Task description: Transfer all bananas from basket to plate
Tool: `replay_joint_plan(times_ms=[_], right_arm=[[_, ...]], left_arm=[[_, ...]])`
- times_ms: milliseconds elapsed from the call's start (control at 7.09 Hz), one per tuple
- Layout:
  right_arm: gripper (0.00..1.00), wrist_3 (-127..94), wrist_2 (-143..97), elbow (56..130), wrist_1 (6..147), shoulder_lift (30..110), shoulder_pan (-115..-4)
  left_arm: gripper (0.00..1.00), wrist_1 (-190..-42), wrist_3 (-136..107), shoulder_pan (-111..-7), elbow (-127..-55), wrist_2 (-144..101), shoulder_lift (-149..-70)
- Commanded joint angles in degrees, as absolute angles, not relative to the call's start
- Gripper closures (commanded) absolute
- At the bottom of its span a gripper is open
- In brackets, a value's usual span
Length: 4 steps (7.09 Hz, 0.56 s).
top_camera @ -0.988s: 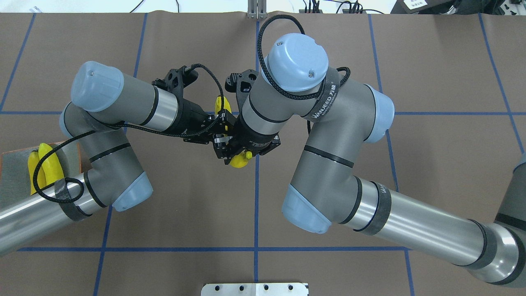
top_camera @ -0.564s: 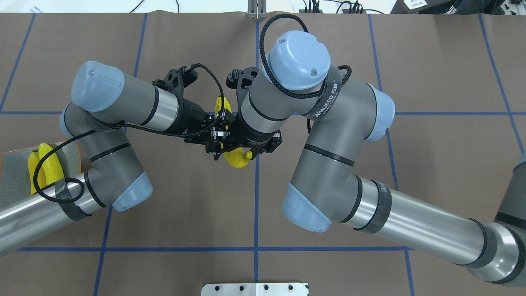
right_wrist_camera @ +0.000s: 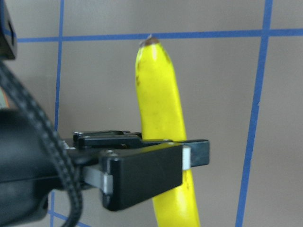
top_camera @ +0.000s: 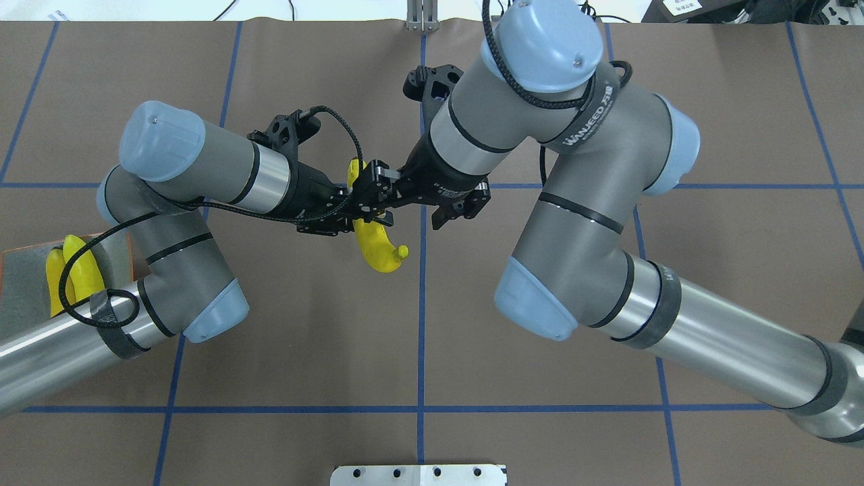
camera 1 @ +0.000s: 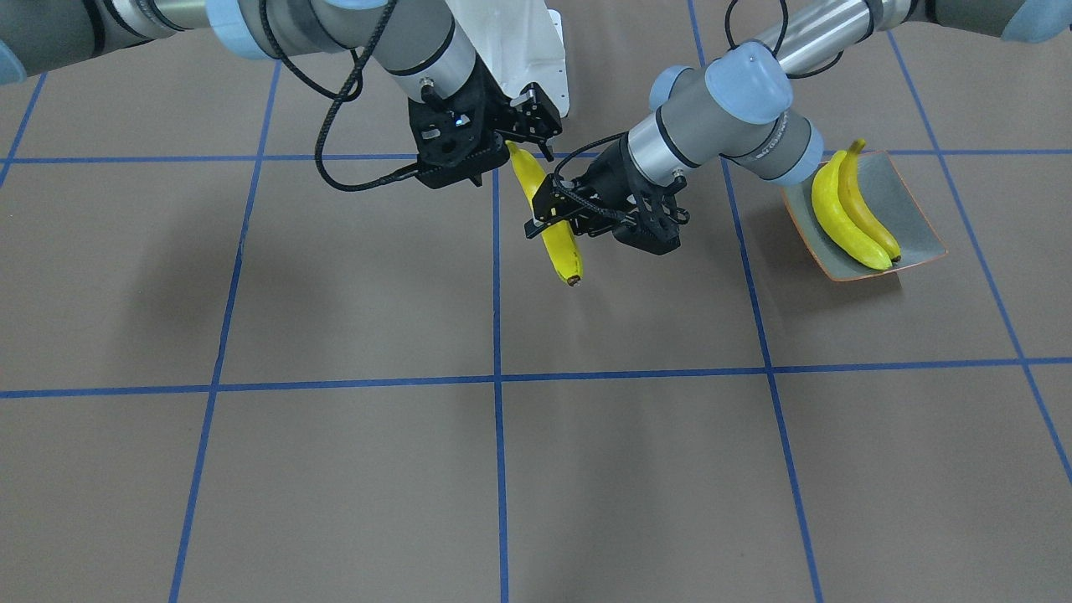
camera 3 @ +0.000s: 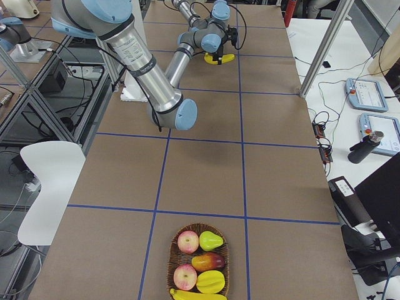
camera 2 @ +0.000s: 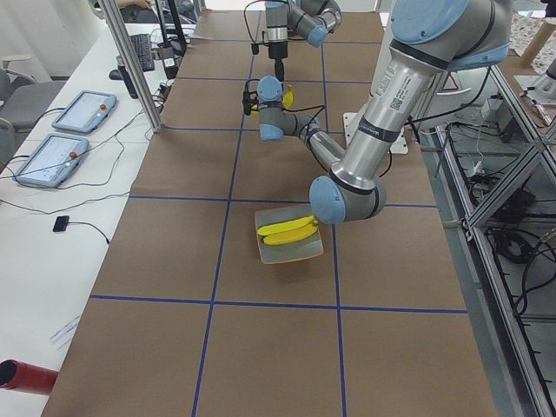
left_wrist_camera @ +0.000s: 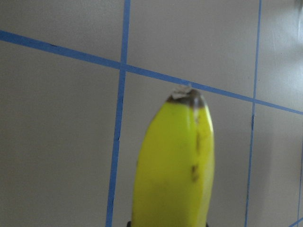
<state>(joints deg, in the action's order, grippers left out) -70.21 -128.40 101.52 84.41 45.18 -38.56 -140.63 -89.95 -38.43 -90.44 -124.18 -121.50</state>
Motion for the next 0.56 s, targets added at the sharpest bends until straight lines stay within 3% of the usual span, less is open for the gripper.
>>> replay_joint_plan(times_ms=[0, 423], right_arm=[[0.00, -69.4, -132.4, 102.4, 84.5, 48.8, -44.5], [0.00, -68.1, -134.3, 102.4, 84.5, 52.8, -49.3]], left_arm=[[1.00, -141.0, -88.5, -42.2, -90.7, -131.4, -117.8], [1.00, -149.6, -88.3, -52.6, -91.2, -144.1, -104.7]])
